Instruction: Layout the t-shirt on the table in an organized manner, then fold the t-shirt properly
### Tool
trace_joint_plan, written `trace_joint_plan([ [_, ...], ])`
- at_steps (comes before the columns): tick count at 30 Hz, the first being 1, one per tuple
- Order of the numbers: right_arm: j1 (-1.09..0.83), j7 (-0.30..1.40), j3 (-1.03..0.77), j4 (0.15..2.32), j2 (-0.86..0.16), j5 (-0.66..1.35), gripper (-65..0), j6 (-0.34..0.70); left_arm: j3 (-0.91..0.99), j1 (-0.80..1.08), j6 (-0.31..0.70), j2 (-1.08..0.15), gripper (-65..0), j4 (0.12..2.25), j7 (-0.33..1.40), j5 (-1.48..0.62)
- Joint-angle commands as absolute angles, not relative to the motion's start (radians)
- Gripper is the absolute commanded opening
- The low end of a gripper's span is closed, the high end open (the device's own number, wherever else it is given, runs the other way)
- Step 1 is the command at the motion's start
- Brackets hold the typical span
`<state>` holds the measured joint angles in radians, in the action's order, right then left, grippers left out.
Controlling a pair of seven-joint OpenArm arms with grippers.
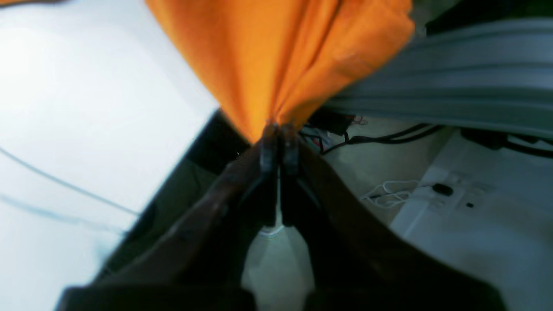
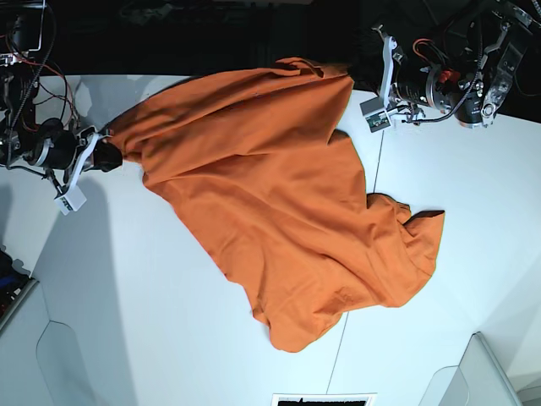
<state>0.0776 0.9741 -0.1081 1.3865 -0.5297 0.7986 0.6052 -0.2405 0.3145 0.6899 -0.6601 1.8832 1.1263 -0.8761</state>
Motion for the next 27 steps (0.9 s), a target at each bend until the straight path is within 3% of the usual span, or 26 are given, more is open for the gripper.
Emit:
trace_joint_plan([
  [1, 0.094, 0.965, -0.116, 1.396, -0.548, 0.835, -65.0, 0.598, -0.233, 0.318, 0.698, -0.674, -65.0, 1.905, 1.128, -0.905],
  [9, 0.106, 0.965, -0.116, 1.396, -0.548, 0.850, -65.0, 0.598, -0.233, 0.385, 0.698, -0.673, -64.7, 2.030, 1.172, -0.968],
  [13, 0.120, 0.965, -0.116, 1.396, -0.548, 0.854, -65.0, 0.598, -0.233, 0.420, 0.698, -0.673, -43.2, 2.050, 1.172, -0.962],
  [15, 0.133, 0.964, -0.116, 1.396, -0.548, 0.856, -65.0, 0.598, -0.233, 0.433, 0.698, -0.673, -37.2, 2.050, 1.172, -0.962],
  [20, 0.192, 0.964, -0.116, 1.396, -0.548, 0.857, -65.0, 0.598, -0.195, 0.435, 0.698, -0.674, -36.8, 2.050, 1.172, -0.938],
  [27, 0.279, 0.930, -0.115, 1.396, -0.525, 0.855, -65.0, 0.599, 0.062, 0.433, 0.698, -0.673, -36.8, 2.050, 1.070, -0.939],
])
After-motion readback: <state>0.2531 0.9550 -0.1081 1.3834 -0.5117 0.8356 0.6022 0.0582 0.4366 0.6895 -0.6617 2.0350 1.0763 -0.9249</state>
